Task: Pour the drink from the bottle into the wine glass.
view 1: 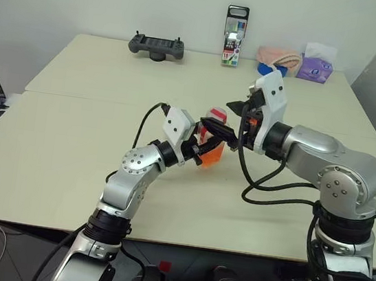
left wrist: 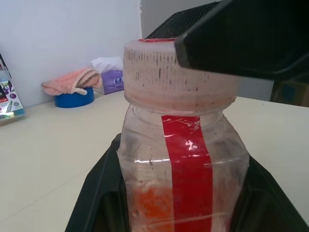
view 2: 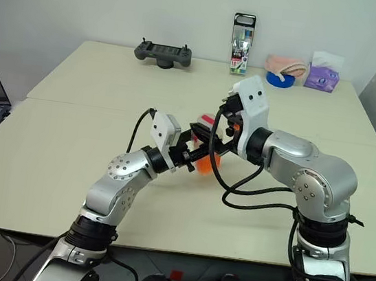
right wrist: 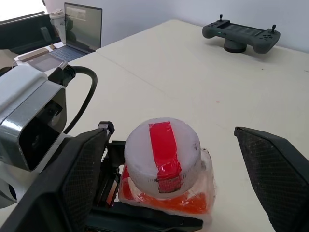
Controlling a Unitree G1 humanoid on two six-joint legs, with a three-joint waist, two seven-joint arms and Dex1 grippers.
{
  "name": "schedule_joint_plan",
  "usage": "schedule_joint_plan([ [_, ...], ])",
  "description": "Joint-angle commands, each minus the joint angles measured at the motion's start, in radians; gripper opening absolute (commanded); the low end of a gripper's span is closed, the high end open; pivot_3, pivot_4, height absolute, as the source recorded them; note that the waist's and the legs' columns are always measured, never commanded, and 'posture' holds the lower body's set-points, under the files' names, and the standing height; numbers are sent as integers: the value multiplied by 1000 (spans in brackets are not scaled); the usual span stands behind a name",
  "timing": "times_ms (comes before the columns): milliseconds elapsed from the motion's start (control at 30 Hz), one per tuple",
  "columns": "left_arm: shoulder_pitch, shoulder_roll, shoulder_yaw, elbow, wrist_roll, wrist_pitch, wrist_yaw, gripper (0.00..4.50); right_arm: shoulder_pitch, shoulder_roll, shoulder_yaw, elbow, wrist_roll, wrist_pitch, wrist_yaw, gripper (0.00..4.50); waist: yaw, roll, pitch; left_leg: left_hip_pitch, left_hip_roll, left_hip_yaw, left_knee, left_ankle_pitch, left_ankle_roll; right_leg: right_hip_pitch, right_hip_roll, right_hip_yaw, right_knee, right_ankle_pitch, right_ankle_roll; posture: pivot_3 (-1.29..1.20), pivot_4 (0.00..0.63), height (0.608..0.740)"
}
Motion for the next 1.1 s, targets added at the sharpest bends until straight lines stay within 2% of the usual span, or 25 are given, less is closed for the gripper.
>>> schedule_joint_plan([
  [33,-19,1,4,-27,3,-19,-3,1820,-8,-4,-6,-20,-15,-8,-3,3612,0,0,0,0,0,0,0,0,0,0,0,0,0,0,0,0,150,740],
  [200,-12,6,7,-38,1,-13,-6,1820,-14,2,-10,-16,-27,-19,-8,1906,0,0,0,0,0,0,0,0,0,0,0,0,0,0,0,0,150,740],
  [300,-11,7,4,-42,0,-8,-13,1820,-17,-9,-7,-10,-37,-35,3,1851,0,0,0,0,0,0,0,0,0,0,0,0,0,0,0,0,150,740],
  [367,-16,11,-3,-52,-28,22,-43,1820,-19,-53,16,3,-46,-89,85,1851,0,0,0,0,0,0,0,0,0,0,0,0,0,0,0,0,150,740],
  [467,-20,29,-16,-84,-83,81,-114,1820,0,-172,66,-28,40,-149,379,1851,-1,1,1,-1,0,0,0,0,0,0,0,0,-1,0,0,0,150,740],
  [533,-29,44,-23,-99,-115,118,-158,1817,21,-262,90,-83,160,-127,605,1850,2,1,2,-1,-1,0,0,0,0,0,0,-1,-1,0,0,0,150,740],
  [600,-38,66,-30,-121,-150,165,-205,1814,4,-294,124,-60,154,-176,718,1850,1,1,2,-1,-1,0,0,0,0,0,-1,-1,-2,-1,1,0,150,740],
  [733,-48,97,-44,-163,-198,230,-267,1813,-40,-336,173,3,88,-256,862,1850,-13,2,3,2,0,2,0,0,1,1,0,0,0,-1,1,0,150,740],
  [900,-43,105,-74,-182,-182,242,-294,1806,-75,-353,218,94,0,-323,954,1850,-11,2,3,1,1,1,0,0,1,1,2,0,0,-1,1,0,150,740],
  [1100,-36,90,-82,-153,-153,211,-286,1795,-73,-346,200,114,-29,-344,955,3915,-3,2,3,0,0,1,0,0,0,0,0,0,-1,-1,1,0,150,740],
])
